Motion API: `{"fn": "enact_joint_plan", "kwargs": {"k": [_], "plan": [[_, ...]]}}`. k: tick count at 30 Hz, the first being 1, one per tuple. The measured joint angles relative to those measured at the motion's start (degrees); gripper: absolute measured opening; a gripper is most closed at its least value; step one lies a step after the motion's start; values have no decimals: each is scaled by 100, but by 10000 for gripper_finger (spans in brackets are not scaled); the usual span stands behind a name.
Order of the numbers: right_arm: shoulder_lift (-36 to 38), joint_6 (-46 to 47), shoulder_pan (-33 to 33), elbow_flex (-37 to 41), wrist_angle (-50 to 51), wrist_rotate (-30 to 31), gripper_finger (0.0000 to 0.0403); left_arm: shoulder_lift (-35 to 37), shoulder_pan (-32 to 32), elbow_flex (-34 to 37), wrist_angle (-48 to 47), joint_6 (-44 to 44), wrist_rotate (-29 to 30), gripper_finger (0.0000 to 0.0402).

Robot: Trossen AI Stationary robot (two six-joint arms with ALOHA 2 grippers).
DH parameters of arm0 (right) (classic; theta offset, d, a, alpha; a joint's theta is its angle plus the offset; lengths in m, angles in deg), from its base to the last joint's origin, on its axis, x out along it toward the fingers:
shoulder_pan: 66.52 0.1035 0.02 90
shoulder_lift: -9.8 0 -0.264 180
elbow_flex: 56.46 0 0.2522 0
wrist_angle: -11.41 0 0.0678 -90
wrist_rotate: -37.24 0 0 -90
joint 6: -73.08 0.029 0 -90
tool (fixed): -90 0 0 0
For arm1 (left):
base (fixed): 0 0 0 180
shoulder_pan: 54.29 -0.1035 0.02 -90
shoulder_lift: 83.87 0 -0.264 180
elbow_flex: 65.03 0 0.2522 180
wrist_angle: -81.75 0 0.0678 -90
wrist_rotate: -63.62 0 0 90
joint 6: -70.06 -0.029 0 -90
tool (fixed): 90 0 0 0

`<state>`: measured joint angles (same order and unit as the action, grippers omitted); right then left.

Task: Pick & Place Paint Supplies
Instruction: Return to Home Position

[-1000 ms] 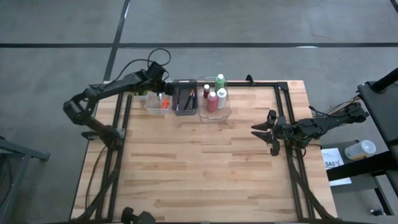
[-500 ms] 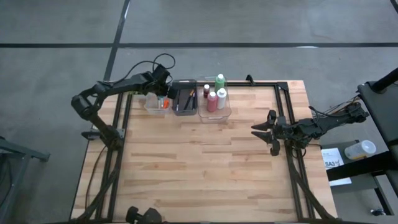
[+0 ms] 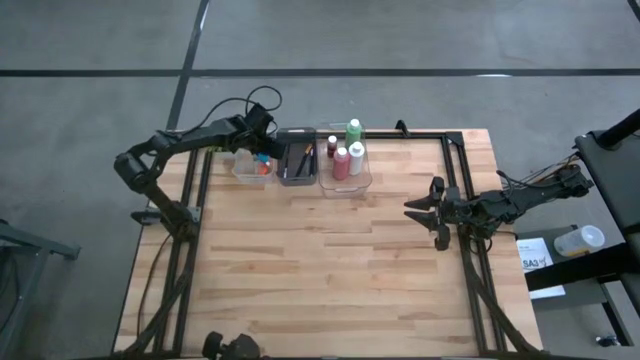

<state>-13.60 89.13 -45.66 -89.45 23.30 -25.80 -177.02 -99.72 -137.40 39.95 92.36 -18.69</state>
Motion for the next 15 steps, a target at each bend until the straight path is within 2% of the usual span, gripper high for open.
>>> {"fn": "enact_joint_plan", "kwargs": {"k": [10,15], "plan": [[0,0,0,-2,0,0,116,46,0,0,1,20,-48,87],[0,0,0,-2,0,0,116,273,0,0,-4,19,-304,87]]}}
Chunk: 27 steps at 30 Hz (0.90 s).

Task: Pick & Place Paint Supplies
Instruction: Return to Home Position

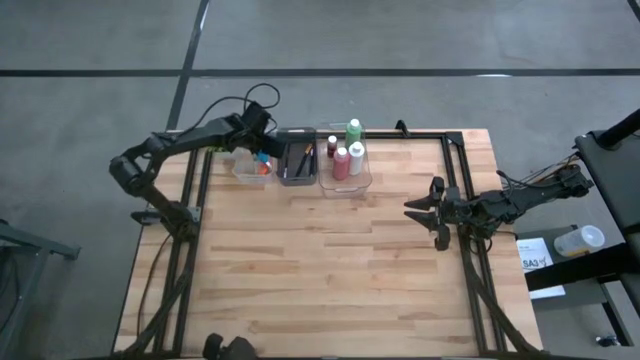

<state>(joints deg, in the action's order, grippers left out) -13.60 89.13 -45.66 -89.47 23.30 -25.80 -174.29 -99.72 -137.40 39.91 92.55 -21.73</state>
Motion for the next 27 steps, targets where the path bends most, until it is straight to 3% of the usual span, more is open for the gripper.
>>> {"fn": "enact_joint_plan", "kwargs": {"k": [12,17,21,27], "plan": [[0,0,-2,0,0,0,116,1692,222,0,694,-77,-325,86],[0,0,-1,0,0,0,116,2263,662,0,1212,-1427,-535,72],[0,0,-2,0,0,0,116,2542,1078,5,1306,-2381,-629,15],[0,0,-2,0,0,0,116,2694,1458,81,1606,-2846,-1044,4]]}}
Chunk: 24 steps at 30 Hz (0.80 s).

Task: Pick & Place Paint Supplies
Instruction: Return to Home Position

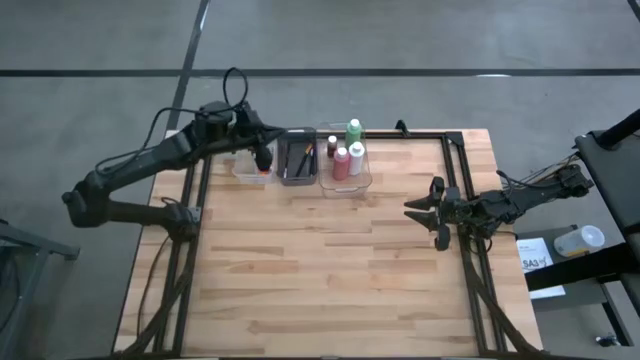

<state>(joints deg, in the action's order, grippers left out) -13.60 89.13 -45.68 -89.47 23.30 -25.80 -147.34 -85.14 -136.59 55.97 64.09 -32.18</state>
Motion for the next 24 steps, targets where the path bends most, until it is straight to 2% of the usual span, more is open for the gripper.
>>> {"fn": "enact_joint_plan", "kwargs": {"k": [6,12,17,24], "plan": [[0,0,2,0,0,0,116,391,80,0,320,-303,-387,2],[0,0,2,0,0,0,116,783,80,85,180,-320,-477,1],[0,0,2,0,0,0,116,1285,80,688,412,-205,-478,1],[0,0,1,0,0,0,116,2453,80,2046,1551,28,-474,0]]}}
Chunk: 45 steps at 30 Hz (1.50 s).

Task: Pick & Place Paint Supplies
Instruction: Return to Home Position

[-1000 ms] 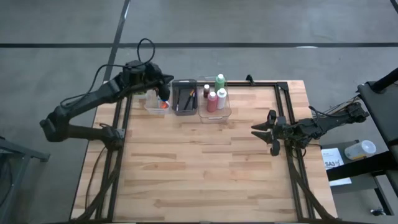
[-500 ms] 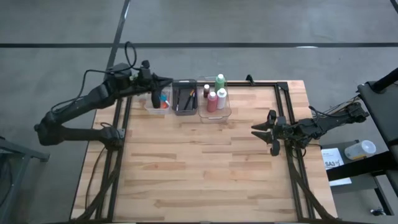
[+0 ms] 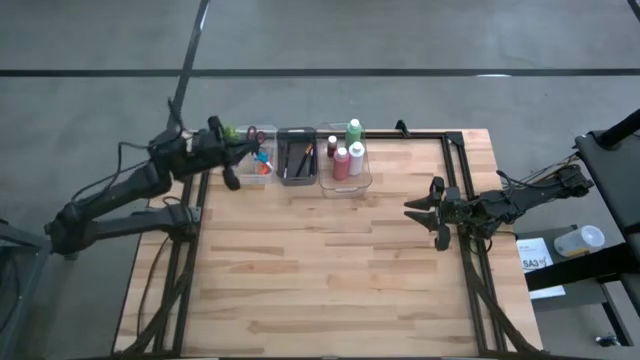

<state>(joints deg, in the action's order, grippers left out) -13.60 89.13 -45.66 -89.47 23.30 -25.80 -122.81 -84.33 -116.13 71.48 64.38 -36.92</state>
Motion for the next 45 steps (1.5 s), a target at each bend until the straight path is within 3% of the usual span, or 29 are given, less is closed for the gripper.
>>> {"fn": "enact_joint_plan", "kwargs": {"k": [8,16,21,28,36,41,45], "plan": [[0,0,0,1,0,0,116,1315,-4,1627,1419,368,200,0],[0,0,-2,0,-1,0,116,2466,-4,2373,1881,578,491,0],[0,0,-1,0,0,0,116,3022,-4,2565,1622,629,610,0],[0,0,-1,0,0,0,116,3906,-4,2579,491,905,873,0],[0,0,0,0,0,0,116,3899,-4,2087,-745,841,951,0],[0,0,-2,0,0,0,116,3896,-7,2184,-775,469,973,0],[0,0,0,0,0,0,116,3897,-7,2569,-270,346,973,0]]}}
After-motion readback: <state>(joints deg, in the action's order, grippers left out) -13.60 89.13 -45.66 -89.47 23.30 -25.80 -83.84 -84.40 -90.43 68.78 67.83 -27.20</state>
